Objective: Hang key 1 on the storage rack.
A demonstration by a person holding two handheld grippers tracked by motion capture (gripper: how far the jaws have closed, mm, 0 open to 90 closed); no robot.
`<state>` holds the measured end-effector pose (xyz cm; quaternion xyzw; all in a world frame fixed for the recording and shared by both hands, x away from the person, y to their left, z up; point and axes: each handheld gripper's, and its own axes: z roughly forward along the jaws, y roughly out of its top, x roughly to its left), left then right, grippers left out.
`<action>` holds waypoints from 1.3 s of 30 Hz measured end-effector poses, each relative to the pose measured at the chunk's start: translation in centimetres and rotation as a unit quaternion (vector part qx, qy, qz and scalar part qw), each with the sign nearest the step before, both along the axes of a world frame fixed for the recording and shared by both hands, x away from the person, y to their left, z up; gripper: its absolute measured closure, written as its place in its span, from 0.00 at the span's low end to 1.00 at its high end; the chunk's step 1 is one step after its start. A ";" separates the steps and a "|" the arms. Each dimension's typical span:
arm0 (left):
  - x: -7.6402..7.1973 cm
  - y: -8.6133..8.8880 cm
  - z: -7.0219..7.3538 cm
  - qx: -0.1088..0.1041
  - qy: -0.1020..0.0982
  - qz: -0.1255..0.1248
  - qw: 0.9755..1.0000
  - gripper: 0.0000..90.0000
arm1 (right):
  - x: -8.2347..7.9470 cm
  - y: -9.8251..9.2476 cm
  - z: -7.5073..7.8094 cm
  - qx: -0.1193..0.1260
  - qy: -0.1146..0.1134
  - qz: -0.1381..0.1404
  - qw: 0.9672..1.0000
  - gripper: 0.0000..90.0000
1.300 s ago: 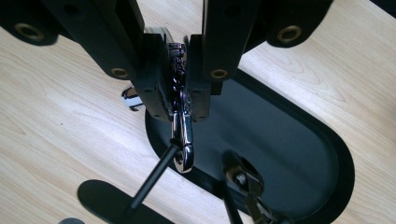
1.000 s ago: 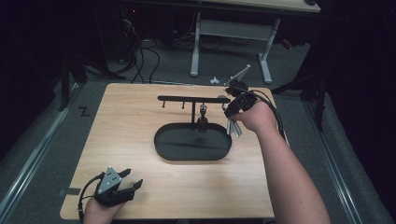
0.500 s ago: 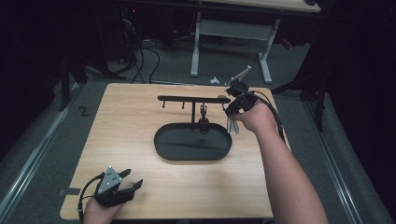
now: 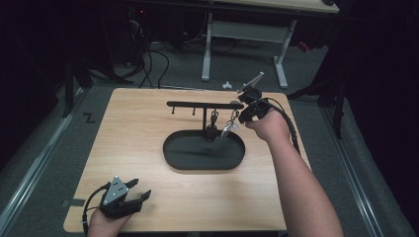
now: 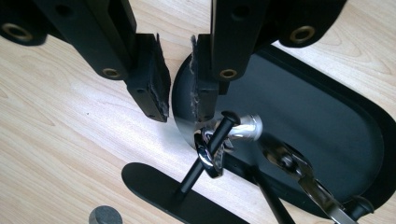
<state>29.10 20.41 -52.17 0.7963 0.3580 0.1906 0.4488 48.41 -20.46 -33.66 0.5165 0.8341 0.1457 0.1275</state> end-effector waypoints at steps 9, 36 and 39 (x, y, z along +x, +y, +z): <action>0.0 -0.1 0.0 0.000 -0.001 -0.001 1.000 0.42 | -0.3 -0.2 -0.2 0.009 0.003 -0.003 1.000 0.83; 0.1 -0.5 -0.2 0.009 0.005 -0.010 1.000 0.42 | -3.0 -1.7 -2.0 0.030 0.021 -0.007 0.999 0.72; 0.1 -0.6 -0.2 0.011 0.008 -0.013 1.000 0.42 | -3.6 -2.2 -3.0 0.035 0.021 -0.006 0.999 0.69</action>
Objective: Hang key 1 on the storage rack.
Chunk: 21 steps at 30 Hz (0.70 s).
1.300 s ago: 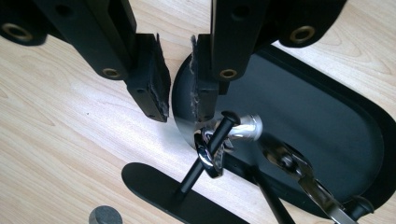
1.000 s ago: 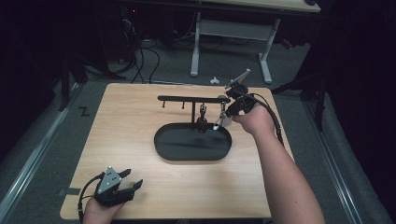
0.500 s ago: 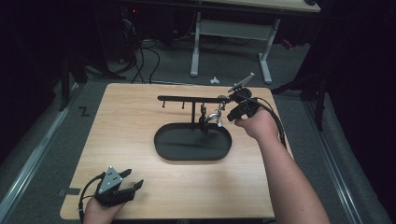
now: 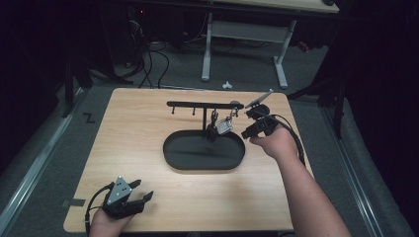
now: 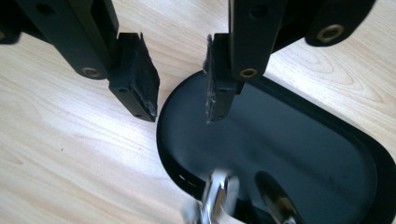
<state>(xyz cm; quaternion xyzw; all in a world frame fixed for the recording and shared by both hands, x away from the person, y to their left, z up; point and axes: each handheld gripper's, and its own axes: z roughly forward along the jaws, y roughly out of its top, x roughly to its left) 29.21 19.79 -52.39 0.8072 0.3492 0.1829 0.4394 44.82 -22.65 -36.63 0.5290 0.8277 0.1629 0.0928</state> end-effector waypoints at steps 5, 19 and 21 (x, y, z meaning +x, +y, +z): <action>0.0 -0.1 -0.1 0.001 0.000 0.000 1.000 0.42 | -0.9 -0.8 -1.2 0.012 -0.004 -0.007 1.000 0.65; 0.2 -0.7 -0.1 0.006 -0.001 -0.010 1.000 0.42 | -5.1 -3.7 -5.1 0.059 -0.058 -0.031 0.996 0.51; 0.3 -1.0 -0.1 0.006 -0.001 -0.013 1.000 0.42 | -5.9 -4.2 -5.8 0.061 -0.070 -0.037 0.995 0.48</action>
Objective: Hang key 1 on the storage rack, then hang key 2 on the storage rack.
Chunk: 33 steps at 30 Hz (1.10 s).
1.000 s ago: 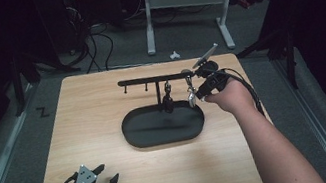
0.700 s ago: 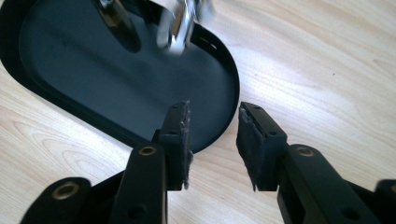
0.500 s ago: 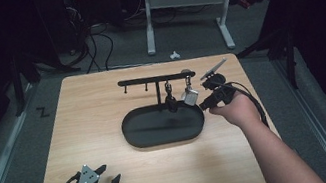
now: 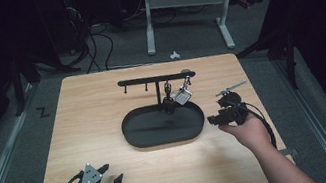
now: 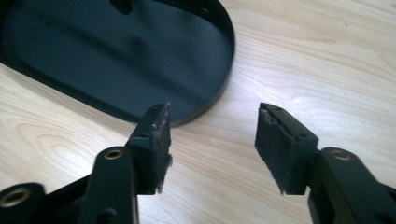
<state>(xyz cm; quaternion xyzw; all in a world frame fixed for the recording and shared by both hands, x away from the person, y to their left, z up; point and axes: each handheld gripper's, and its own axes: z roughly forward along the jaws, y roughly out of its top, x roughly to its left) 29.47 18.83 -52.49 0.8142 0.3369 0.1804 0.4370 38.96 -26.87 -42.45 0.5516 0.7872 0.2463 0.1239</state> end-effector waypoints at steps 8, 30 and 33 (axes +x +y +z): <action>0.3 -0.7 -0.1 0.007 0.000 -0.005 1.000 0.41 | -3.5 -1.6 -2.9 -0.007 -0.068 -0.005 0.998 0.41; -0.8 -2.2 0.3 0.030 -0.007 0.004 1.000 0.40 | -10.7 -4.3 -8.9 0.033 -0.153 -0.027 0.987 0.38; -1.0 -1.8 0.5 0.025 -0.010 0.009 1.000 0.40 | -10.7 -4.2 -8.9 0.034 -0.155 -0.026 0.987 0.37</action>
